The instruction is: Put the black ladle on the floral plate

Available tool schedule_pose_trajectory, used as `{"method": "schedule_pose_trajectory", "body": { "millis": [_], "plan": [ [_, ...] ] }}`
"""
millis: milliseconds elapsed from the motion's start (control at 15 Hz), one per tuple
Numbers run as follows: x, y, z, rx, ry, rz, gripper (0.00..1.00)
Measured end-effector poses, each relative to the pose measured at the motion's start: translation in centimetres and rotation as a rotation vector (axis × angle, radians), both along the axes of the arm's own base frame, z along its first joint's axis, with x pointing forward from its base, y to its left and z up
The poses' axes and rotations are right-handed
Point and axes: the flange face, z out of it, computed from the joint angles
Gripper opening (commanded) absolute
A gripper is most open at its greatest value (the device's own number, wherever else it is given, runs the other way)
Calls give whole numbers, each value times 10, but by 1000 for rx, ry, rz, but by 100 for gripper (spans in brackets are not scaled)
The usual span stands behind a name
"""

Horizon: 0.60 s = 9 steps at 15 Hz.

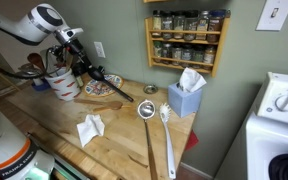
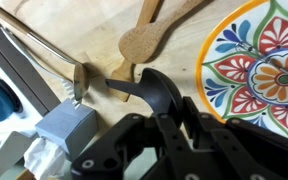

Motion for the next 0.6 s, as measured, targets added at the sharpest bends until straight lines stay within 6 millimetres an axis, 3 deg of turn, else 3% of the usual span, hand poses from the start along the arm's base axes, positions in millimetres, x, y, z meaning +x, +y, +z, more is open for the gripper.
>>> {"method": "schedule_pose_trajectory", "body": {
  "millis": [600],
  "plan": [
    [52, 21, -52, -94, 65, -91, 2]
  ]
}}
